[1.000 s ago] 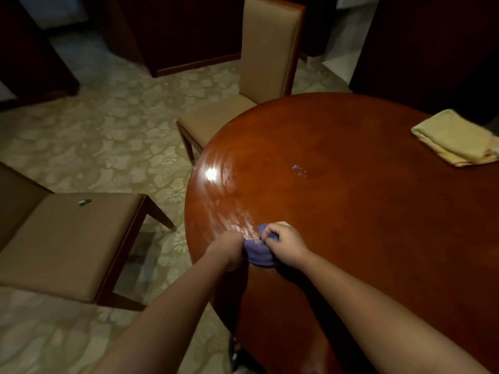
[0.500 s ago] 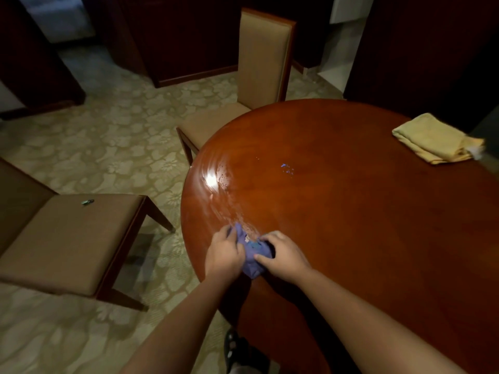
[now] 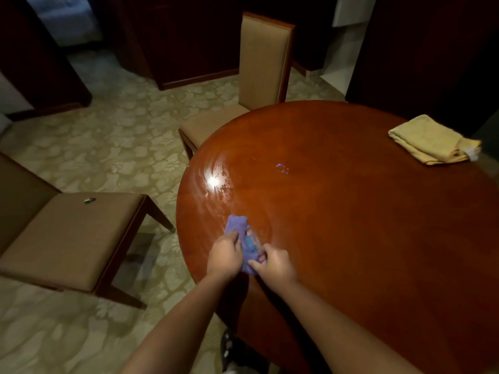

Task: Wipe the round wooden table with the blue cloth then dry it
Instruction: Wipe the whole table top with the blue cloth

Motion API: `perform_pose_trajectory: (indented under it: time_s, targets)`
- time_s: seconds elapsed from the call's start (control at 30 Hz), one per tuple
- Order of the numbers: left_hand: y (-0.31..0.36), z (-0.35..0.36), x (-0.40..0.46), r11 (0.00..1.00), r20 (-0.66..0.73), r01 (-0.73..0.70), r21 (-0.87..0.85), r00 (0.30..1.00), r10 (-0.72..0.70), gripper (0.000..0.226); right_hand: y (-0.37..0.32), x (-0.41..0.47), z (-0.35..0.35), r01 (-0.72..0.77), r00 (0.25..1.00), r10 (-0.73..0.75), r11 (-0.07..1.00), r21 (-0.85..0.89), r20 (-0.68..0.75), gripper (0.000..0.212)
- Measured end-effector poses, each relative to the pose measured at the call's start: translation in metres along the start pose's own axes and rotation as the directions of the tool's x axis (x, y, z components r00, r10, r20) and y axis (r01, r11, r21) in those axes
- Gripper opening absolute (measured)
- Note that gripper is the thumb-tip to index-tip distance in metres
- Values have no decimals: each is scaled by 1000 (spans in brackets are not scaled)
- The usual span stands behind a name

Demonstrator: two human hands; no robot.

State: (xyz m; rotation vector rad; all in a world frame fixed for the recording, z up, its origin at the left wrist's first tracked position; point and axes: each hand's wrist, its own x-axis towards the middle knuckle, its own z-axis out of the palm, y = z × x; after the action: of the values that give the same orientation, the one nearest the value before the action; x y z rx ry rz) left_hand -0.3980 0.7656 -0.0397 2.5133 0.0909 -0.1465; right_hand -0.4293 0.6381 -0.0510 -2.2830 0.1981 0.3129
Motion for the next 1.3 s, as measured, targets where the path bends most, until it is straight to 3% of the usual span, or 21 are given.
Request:
perform_pose_trajectory:
  time_s: [0.13, 0.3, 0.43, 0.53, 0.73, 0.87, 0.97, 1.1, 1.3]
  targets:
    - [-12, 7, 9, 997, 85, -39, 67, 996, 34, 34, 4, 1, 0, 9, 1000, -7, 990, 139, -12, 17]
    - [-8, 17, 12, 999, 73, -15, 39, 997, 12, 45, 15, -1, -12, -17, 953, 69, 985, 172, -296, 37]
    - [-2, 30, 21, 982, 111, -106, 159, 990, 89, 53, 11, 7, -27, -55, 890, 124, 985, 166, -439, 23]
    - [-13, 34, 27, 946, 121, -205, 250, 976, 180, 56, 14, 19, -34, -94, 874, 147, 986, 135, -463, 22]
    - [-12, 33, 21, 924, 94, -375, 74, 925, 368, 53, 15, 36, -37, -122, 864, 151, 988, 93, -480, 24]
    - [-12, 41, 17, 953, 106, -295, 70, 952, 287, 52, 14, 39, -37, -140, 868, 159, 987, 75, -471, 25]
    - [-9, 40, 16, 993, 5, -113, 20, 994, 113, 54, 13, 39, -35, -151, 871, 167, 986, 72, -461, 26]
    - [-4, 38, 17, 997, -103, 57, -47, 993, -62, 51, 10, 36, -33, -160, 887, 169, 985, 56, -430, 28]
    - [17, 50, 11, 993, -104, 112, -28, 988, -114, 52, 7, 40, -29, -181, 894, 190, 982, 61, -406, 27]
